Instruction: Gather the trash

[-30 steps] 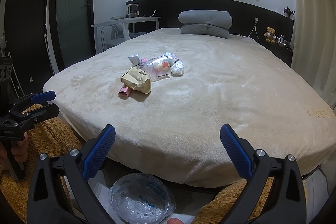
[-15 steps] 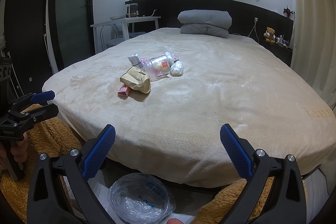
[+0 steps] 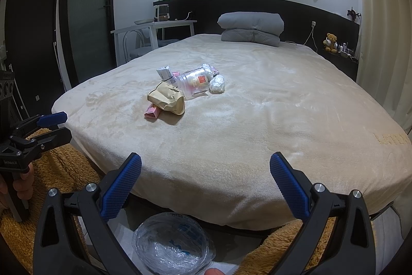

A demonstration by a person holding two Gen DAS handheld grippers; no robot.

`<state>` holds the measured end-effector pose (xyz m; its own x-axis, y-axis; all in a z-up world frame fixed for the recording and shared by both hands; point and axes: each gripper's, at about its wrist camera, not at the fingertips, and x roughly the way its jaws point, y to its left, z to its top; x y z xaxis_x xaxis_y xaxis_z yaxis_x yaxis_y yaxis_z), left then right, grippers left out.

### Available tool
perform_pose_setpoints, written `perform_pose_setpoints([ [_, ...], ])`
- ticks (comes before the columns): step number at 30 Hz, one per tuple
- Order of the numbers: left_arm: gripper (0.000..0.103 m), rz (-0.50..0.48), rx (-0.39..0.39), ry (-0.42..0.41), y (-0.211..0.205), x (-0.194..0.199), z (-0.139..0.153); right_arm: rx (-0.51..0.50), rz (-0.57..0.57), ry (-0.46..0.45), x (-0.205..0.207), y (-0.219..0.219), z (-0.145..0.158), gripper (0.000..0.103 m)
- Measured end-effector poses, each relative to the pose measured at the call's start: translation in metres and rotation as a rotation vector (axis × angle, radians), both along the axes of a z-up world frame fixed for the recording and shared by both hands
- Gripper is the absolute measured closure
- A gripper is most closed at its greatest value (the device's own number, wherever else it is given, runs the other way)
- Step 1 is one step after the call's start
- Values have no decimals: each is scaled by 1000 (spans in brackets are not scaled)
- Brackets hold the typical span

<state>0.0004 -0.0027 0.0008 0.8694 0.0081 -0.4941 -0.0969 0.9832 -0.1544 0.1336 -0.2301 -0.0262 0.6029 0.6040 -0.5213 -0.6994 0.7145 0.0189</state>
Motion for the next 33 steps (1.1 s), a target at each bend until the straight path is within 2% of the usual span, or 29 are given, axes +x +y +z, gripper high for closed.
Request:
perform_pose_setpoints([
  [8, 6, 3, -11, 9, 3, 2, 1, -6, 3, 10, 2, 3, -2, 4],
  [20, 6, 37, -32, 19, 11, 13, 3, -45, 13, 119, 29, 23, -5, 4],
  [33, 6, 29, 8, 131, 30, 79, -2, -46, 34, 246, 75, 43, -9, 4],
])
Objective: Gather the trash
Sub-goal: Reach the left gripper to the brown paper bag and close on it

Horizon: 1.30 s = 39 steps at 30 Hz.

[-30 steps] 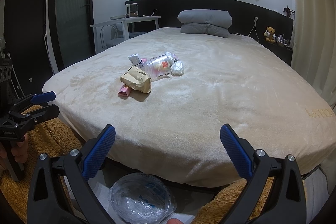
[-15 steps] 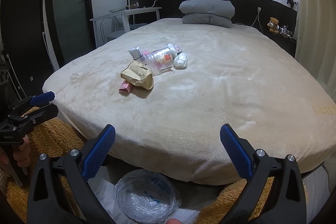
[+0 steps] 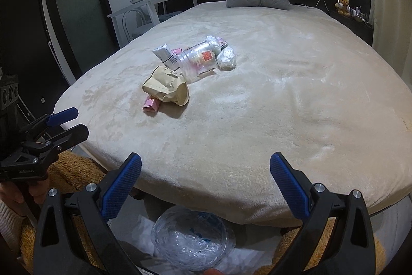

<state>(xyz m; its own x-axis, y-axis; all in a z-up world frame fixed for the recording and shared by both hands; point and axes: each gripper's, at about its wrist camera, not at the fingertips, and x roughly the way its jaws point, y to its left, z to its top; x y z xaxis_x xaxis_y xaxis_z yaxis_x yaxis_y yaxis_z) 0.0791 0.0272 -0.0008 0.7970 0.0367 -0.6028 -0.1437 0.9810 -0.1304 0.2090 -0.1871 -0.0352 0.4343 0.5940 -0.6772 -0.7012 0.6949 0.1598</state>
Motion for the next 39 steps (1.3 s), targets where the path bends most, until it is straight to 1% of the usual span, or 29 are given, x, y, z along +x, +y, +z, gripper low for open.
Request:
perform_pose_setpoints([
  [4, 6, -7, 23, 37, 4, 26, -2, 16, -2, 32, 18, 2, 3, 4],
  [8, 6, -14, 25, 75, 9, 52, -6, 35, -2, 64, 38, 4, 7, 4],
  [12, 6, -22, 86, 122, 9, 82, -12, 47, -4, 61, 52, 6, 9, 4],
  [17, 6, -54, 121, 164, 13, 117, -17, 54, -15, 98, 63, 6, -1, 4],
  [19, 6, -68, 114, 183, 17, 131, -19, 56, -14, 100, 65, 8, -2, 4],
  [22, 6, -95, 88, 214, 21, 148, -25, 38, -4, 70, 64, 14, -3, 4],
  [27, 6, -91, 58, 256, 28, 170, -31, 16, 25, 67, 63, 26, -8, 4],
  [29, 6, -75, 66, 268, 31, 177, -33, 19, 28, 79, 64, 28, -9, 4],
  [32, 6, -77, 41, 282, 33, 186, -34, 35, 32, 102, 69, 30, -10, 4],
  [37, 7, -67, 52, 300, 30, 195, -37, 44, 26, 127, 76, 33, -12, 4],
  [39, 19, -67, 80, 308, 27, 196, -38, 55, 23, 146, 79, 33, -13, 4],
])
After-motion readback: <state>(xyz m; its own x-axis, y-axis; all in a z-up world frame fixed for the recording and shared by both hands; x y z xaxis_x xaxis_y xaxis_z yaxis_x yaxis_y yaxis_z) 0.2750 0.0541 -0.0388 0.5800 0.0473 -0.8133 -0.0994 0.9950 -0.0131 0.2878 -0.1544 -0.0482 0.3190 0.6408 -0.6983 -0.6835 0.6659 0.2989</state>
